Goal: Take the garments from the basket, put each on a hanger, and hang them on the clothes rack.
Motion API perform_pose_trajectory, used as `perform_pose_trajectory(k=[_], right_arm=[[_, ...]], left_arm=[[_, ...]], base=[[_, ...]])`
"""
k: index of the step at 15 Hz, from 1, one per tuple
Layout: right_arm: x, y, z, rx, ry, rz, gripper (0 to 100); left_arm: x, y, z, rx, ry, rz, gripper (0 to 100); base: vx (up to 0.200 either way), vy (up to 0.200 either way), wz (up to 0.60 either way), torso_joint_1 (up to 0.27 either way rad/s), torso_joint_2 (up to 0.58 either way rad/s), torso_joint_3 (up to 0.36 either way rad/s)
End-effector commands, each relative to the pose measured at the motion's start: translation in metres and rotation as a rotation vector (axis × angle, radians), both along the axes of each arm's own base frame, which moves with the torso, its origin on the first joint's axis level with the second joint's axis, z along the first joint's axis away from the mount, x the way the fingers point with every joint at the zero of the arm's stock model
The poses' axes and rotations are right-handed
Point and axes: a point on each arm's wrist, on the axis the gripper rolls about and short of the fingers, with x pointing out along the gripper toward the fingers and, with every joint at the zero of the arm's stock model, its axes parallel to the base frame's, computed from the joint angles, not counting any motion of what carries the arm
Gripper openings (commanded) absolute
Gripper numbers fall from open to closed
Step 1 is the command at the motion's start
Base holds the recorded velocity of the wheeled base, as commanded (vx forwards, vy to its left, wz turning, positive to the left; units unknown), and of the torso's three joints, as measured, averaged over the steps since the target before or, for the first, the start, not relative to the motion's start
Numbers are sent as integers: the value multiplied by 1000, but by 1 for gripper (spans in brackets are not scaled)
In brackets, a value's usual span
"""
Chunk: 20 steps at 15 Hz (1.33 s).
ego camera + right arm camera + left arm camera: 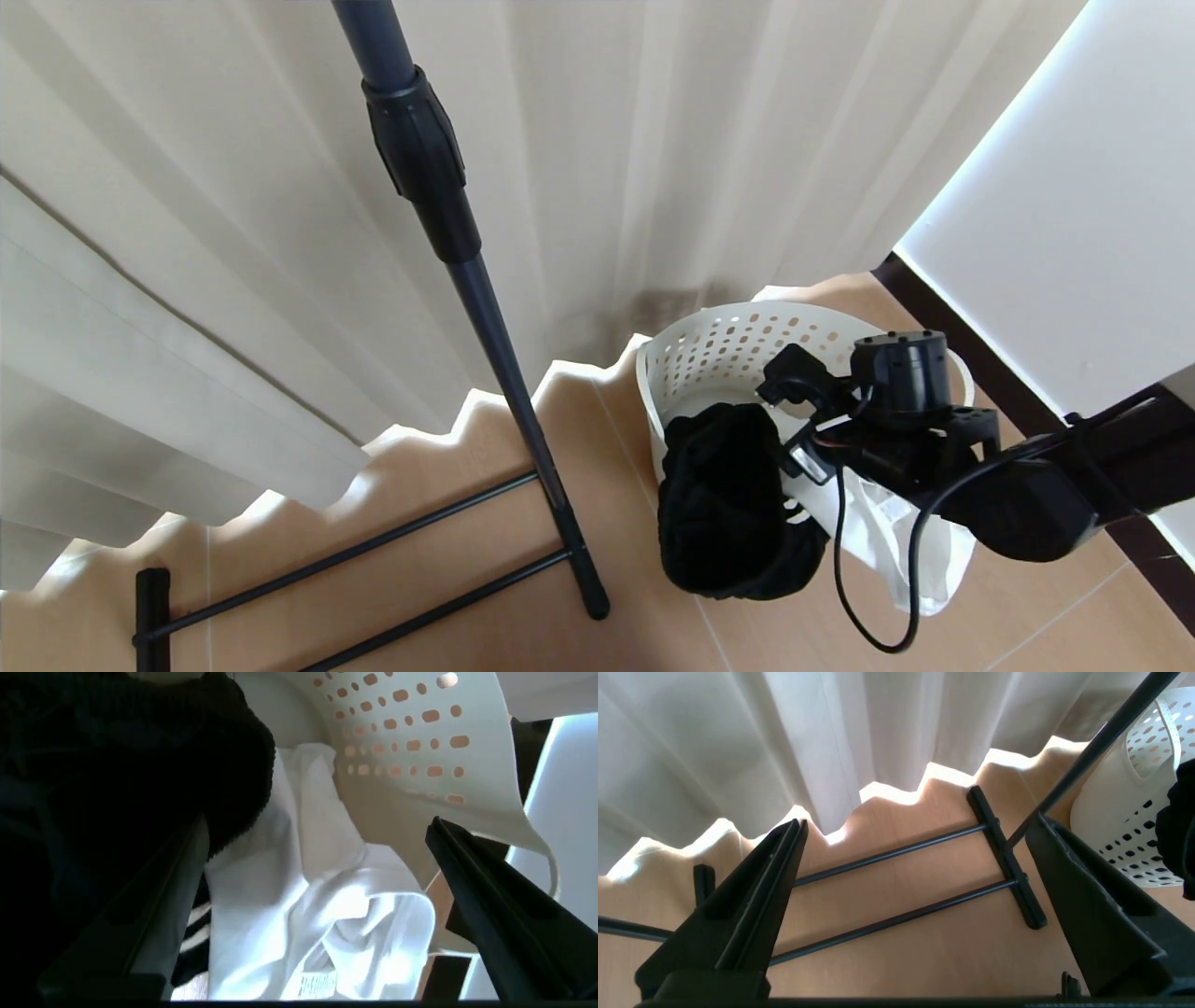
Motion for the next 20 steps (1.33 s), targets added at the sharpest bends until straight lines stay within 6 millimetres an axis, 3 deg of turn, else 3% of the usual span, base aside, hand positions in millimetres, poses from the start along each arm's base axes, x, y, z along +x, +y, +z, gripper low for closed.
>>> perform_pose_trajectory(k=[1,5,7,8,11,15,19,20], right_arm=[[26,6,-33,-17,31,-19,100],[62,10,-50,29,-74,-45,100],[68,12,-51,55,-138,-43,100],[71,13,-52,64,-156,-39,0],[70,13,-51,96,-217,-35,0],[32,3,-27,192,-359,-35,0],[-67,7,61,416,-472,63,0],[-79,6,72,435,-476,77,0]], left_arm=[[0,0,0,0,1,1,100],[0,0,0,0,1,1,100],[0,0,0,0,1,1,100],[0,0,0,0,1,1,100],[0,0,0,0,1,1,100],[0,0,0,0,1,1,100],[0,0,0,0,1,1,100],[0,0,0,0,1,1,100]], base=[[0,0,0,0,0,0],[0,0,0,0,0,0],[0,0,0,0,0,0],[0,0,0,0,0,0],[0,0,0,0,0,0],[0,0,0,0,0,0],[0,0,0,0,0,0],[0,0,0,0,0,0]])
